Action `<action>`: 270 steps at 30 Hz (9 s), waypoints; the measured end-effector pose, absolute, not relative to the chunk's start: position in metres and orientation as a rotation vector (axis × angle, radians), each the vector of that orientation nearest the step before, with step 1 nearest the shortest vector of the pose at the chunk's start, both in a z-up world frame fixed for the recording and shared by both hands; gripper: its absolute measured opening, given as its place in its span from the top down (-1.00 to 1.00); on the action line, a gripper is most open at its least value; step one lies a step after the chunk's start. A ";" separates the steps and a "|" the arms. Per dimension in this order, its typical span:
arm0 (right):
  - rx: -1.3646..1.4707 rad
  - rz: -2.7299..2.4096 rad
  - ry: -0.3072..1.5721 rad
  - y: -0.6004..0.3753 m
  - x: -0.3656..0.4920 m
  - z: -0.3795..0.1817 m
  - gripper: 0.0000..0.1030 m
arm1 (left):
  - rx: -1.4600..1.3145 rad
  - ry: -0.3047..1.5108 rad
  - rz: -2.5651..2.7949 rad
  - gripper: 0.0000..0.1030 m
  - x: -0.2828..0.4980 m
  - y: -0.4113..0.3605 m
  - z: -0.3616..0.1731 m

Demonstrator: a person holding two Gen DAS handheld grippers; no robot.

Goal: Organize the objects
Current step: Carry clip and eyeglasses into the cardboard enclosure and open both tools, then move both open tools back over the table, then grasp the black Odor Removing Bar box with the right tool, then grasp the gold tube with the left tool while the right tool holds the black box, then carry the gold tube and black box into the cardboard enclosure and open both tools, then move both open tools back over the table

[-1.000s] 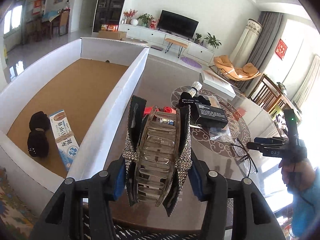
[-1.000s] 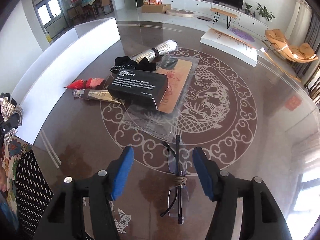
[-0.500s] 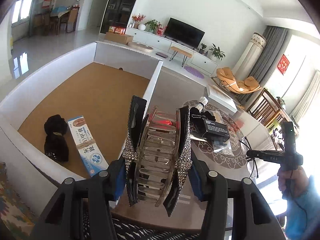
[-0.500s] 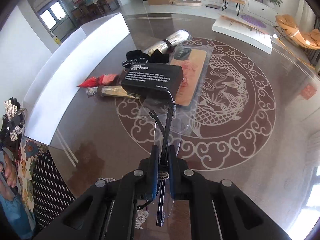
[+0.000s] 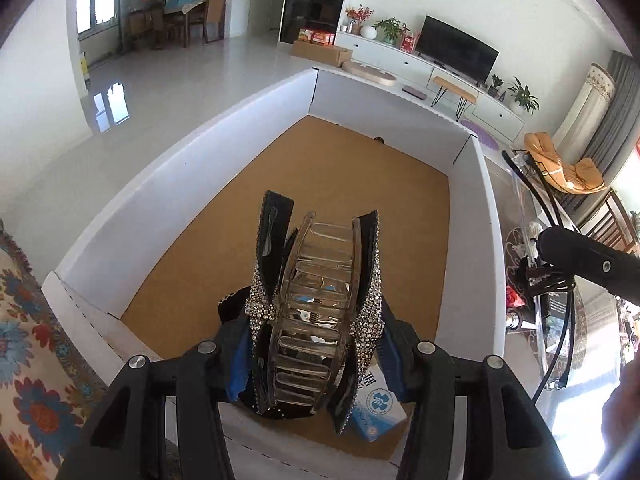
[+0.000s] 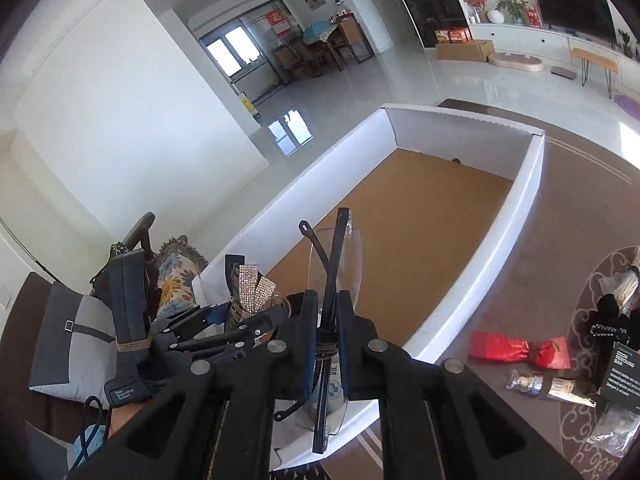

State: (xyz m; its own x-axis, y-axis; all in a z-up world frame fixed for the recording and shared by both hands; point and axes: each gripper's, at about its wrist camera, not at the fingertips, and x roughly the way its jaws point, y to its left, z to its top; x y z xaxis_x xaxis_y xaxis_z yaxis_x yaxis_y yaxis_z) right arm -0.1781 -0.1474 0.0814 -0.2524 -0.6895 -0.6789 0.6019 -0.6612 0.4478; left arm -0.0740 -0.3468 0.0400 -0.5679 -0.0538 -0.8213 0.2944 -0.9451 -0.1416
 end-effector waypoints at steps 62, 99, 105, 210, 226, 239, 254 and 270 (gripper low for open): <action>1.414 -2.746 0.058 0.187 -0.089 -0.078 -1.00 | 1.429 -0.027 -2.830 -1.00 -0.018 -0.042 -0.061; 1.261 -2.138 0.652 0.114 -0.249 -0.025 -1.00 | 1.345 -0.008 -2.842 -1.00 -0.019 -0.063 -0.061; 1.403 -1.891 0.850 0.062 -0.258 -0.056 -0.81 | 1.347 -0.008 -2.841 -1.00 -0.021 -0.062 -0.061; 1.009 -2.093 0.102 -0.042 -0.131 0.154 -0.14 | 0.914 0.500 -2.973 0.47 -0.006 -0.281 0.141; 1.133 -2.037 0.149 -0.183 -0.160 0.057 -0.93 | 1.101 0.271 -2.493 -0.67 -0.074 -0.369 0.056; 1.058 -2.607 0.261 0.080 -0.112 -0.013 -1.00 | 1.028 0.383 -3.032 -1.00 -0.006 -0.147 0.068; 1.317 -2.776 0.071 0.205 -0.081 -0.064 -1.00 | 1.408 0.059 -2.896 -1.00 -0.023 -0.047 -0.044; 1.412 -2.744 0.064 0.199 -0.090 -0.075 -1.00 | 1.446 -0.041 -2.871 -1.00 -0.024 -0.040 -0.058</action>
